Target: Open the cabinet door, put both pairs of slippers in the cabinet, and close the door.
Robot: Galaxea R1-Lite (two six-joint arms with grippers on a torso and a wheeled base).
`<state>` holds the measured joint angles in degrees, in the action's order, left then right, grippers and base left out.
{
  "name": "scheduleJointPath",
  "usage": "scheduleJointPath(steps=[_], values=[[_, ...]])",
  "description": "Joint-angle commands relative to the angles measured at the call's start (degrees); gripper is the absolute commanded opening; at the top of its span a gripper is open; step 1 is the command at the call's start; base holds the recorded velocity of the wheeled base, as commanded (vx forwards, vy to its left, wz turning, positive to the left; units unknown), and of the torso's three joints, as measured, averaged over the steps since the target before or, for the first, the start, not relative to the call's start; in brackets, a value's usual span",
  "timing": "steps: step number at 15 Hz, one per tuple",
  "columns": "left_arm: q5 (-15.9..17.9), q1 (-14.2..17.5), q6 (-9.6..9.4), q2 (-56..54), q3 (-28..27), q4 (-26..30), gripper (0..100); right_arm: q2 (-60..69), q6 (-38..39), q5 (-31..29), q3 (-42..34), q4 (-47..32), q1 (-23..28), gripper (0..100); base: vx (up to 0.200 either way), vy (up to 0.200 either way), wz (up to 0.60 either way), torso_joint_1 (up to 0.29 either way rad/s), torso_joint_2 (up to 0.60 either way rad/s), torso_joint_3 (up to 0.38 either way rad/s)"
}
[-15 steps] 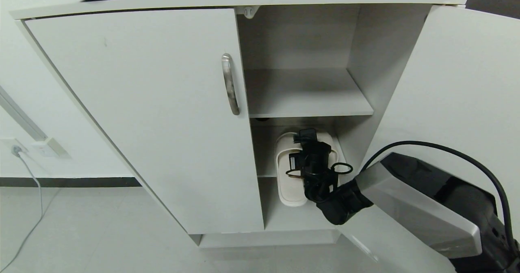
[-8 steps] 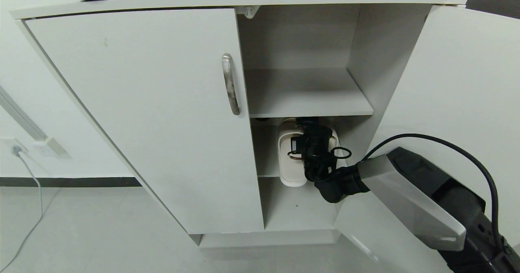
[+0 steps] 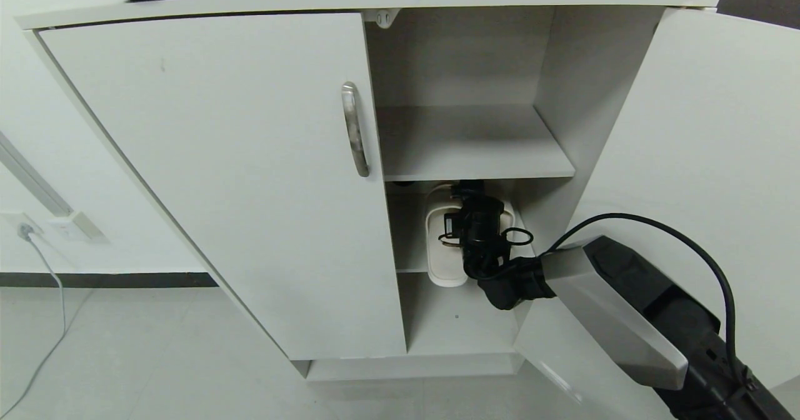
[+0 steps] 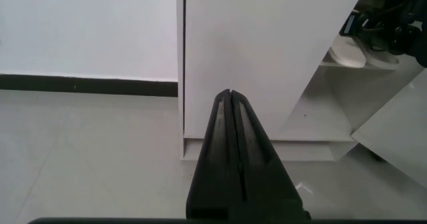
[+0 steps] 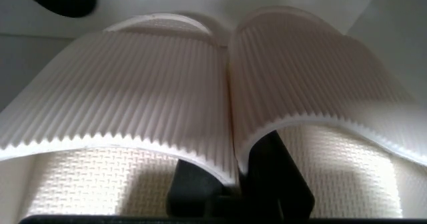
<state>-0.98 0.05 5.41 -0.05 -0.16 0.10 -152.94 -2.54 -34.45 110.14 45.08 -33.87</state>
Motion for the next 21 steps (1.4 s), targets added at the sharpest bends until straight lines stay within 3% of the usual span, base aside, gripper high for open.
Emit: scheduleJointPath(steps=[1,7,8,10,12,20,21], values=[[0.01,0.04,0.04,0.05,-0.02,-0.01,0,-0.60,0.07,0.00,0.16,0.01,0.03,0,0.000,0.000,0.00,0.000,0.00,0.000],[0.01,0.04,0.04,0.05,-0.02,-0.10,0,-1.74,0.16,0.00,0.16,0.09,0.12,0,0.000,0.000,0.00,0.000,0.00,0.000],[0.01,0.04,0.04,0.05,-0.02,-0.10,0,-1.83,0.16,-0.09,0.07,0.09,0.12,100,0.000,0.000,0.00,0.000,0.00,0.000],[0.01,0.04,0.04,0.05,0.07,-0.10,0,-1.48,0.16,-0.53,-0.72,0.27,0.12,100,0.000,0.000,0.00,0.000,0.00,0.000],[0.01,0.04,0.04,0.05,0.07,-0.10,0,1.95,0.16,-0.62,-6.61,1.94,-0.32,100,0.000,0.000,0.00,0.000,0.00,0.000],[0.01,0.04,-0.31,0.05,-0.02,-0.10,0,21.28,0.16,-0.53,-43.78,17.15,-5.60,100,0.000,0.000,0.00,0.000,0.00,0.000],[0.01,0.04,-0.14,0.05,-0.02,-0.10,0,24.97,0.25,-0.09,-51.52,20.31,-7.27,100,0.000,0.000,0.00,0.000,0.00,0.000]])
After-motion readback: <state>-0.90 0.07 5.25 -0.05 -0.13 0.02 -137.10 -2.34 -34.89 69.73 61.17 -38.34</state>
